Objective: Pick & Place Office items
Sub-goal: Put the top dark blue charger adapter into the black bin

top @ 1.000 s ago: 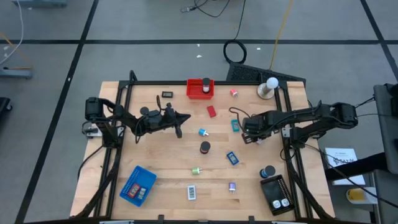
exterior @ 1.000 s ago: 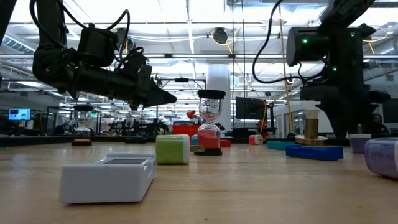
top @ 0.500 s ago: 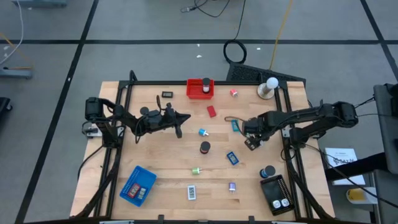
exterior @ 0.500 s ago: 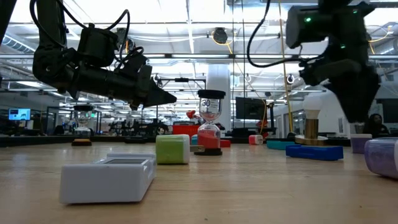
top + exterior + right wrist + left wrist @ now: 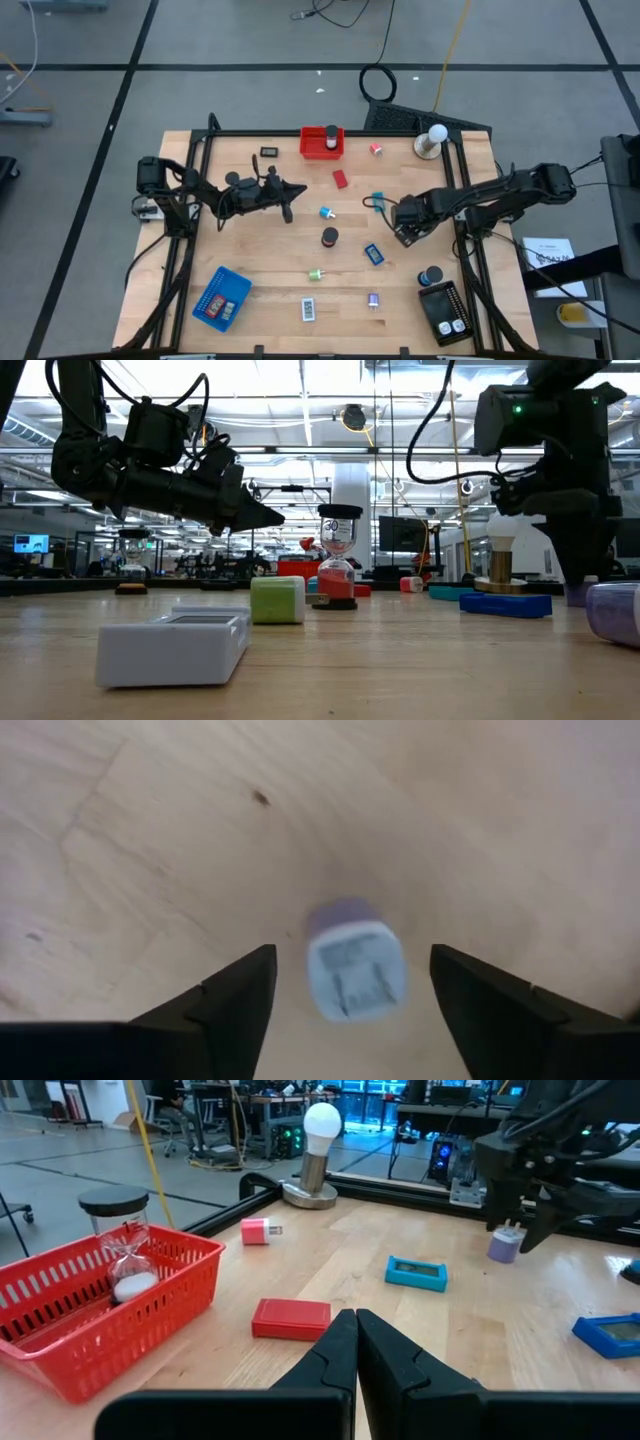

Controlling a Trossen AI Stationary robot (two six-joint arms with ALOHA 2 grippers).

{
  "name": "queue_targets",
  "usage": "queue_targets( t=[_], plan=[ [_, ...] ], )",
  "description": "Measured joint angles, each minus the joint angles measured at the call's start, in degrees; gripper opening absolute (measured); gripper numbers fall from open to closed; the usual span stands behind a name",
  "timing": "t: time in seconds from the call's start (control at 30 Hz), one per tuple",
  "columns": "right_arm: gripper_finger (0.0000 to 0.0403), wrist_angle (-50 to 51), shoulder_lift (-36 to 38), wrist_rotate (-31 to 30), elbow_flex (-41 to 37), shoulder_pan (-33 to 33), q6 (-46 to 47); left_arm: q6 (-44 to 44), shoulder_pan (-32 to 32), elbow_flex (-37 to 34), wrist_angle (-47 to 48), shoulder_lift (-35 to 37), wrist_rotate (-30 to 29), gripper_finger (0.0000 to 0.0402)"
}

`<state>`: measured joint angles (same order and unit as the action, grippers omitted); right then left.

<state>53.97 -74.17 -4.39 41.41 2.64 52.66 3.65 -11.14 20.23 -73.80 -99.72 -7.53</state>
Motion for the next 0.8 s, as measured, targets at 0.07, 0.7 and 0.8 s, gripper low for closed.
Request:
queue_targets(
  t=[0.07, 0.7, 0.8],
  plan=[
    [0.024, -2.02, 0.0, 0.35, -1.11, -0.05, 0.03, -0.12, 0.03, 0.0, 0.0, 0.0, 0.0, 0.0005],
    [0.0136, 2.7, 0.0, 3.47, 6.09, 1.11, 5.17, -0.18, -0.02, 0.0, 0.0, 0.0, -0.04, 0.0006],
    [0.0138, 7.69, 0.0, 4.68, 12.69, 3.85, 9.97, -0.18, -0.02, 0.0, 0.02, 0.0, -0.04, 0.0006]
  ],
)
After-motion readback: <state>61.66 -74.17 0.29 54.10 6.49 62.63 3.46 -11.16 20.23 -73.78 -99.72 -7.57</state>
